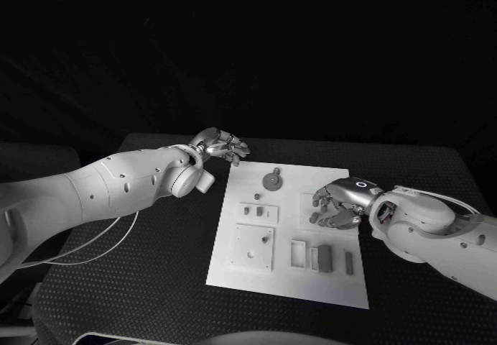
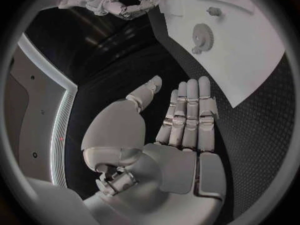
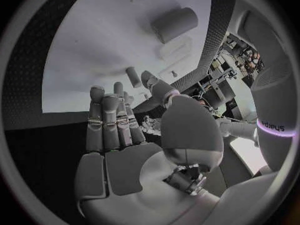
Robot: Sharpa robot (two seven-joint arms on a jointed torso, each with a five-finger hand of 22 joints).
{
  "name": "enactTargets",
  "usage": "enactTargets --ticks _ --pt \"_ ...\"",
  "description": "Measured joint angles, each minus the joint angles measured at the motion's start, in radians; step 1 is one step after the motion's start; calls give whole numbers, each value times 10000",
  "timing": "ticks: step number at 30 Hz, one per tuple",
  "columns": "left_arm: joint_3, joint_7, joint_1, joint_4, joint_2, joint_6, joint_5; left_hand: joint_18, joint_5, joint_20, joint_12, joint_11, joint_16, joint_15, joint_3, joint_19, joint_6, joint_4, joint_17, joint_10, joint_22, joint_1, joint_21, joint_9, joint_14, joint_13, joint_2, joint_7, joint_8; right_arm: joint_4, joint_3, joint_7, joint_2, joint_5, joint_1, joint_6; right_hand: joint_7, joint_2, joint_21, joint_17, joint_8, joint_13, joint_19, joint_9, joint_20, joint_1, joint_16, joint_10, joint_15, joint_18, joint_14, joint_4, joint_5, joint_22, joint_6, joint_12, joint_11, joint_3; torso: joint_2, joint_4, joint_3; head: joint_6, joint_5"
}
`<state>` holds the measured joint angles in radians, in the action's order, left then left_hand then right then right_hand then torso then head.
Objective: Assemble the parts on the task board
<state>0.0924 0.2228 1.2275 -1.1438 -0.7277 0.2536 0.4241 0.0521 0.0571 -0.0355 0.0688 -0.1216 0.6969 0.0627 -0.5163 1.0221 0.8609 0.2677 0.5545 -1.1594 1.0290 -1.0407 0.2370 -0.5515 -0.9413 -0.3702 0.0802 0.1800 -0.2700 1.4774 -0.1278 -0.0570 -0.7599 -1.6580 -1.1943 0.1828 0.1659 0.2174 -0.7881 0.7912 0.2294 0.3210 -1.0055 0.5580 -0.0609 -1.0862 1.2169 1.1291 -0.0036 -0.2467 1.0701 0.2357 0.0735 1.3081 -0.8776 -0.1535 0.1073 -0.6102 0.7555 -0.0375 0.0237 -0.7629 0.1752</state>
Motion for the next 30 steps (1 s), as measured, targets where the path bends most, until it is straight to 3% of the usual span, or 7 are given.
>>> enactTargets --ticks 5,11,16,23,30 --pt "0 0 0 8 5 -3 -2 -5 0 0 0 0 0 0 0 0 0 0 8 0 0 0 -40 0 0 0 0 0 0 -70 -12 3 195 -154 58 -23 -29 -4 0 0 37 30 0 0 -1 -4 1 0 0 0 0 0 0 -1 -27 0 0 0 0 15 -5 -31 -1" --pt "0 0 -1 9 9 -8 -4 -8 0 0 0 0 0 0 0 0 0 0 10 0 0 0 -39 -1 0 0 0 0 0 -224 -32 19 340 -258 173 -18 -112 -291 0 1 148 125 0 18 -1 -291 1 2 1 0 2 57 0 -3 -86 -77 -2 -57 -1 20 -13 -58 11" --pt "0 0 -1 9 6 -12 -5 -11 0 0 0 0 -40 0 0 0 0 0 19 0 0 0 -40 6 0 0 0 0 0 -262 -32 25 396 -333 215 -7 -89 -790 -62 1 336 270 -92 72 85 -436 48 295 -124 -1 172 249 0 -7 -422 -250 -183 -65 -5 12 -13 -74 22" --pt "0 -2 -1 9 -2 -23 -6 -16 0 0 0 0 -41 0 0 0 0 0 27 0 0 0 -40 8 0 9 0 0 0 -285 -32 25 407 -508 231 -5 -316 -1532 -116 -45 560 450 -133 141 125 -704 48 777 -281 -27 330 529 0 -6 -904 -448 -378 -167 -5 9 -14 -114 30" --pt "0 -5 -1 6 4 -30 -8 88 0 0 0 1 -40 0 0 0 0 0 30 -1 0 0 -39 8 0 9 0 0 0 -296 -27 -5 471 -689 275 135 -358 -1635 -188 -64 588 575 -331 131 179 -791 50 1064 -443 -48 525 407 69 2 -1172 -525 -520 -997 -5 5 -12 -139 35"
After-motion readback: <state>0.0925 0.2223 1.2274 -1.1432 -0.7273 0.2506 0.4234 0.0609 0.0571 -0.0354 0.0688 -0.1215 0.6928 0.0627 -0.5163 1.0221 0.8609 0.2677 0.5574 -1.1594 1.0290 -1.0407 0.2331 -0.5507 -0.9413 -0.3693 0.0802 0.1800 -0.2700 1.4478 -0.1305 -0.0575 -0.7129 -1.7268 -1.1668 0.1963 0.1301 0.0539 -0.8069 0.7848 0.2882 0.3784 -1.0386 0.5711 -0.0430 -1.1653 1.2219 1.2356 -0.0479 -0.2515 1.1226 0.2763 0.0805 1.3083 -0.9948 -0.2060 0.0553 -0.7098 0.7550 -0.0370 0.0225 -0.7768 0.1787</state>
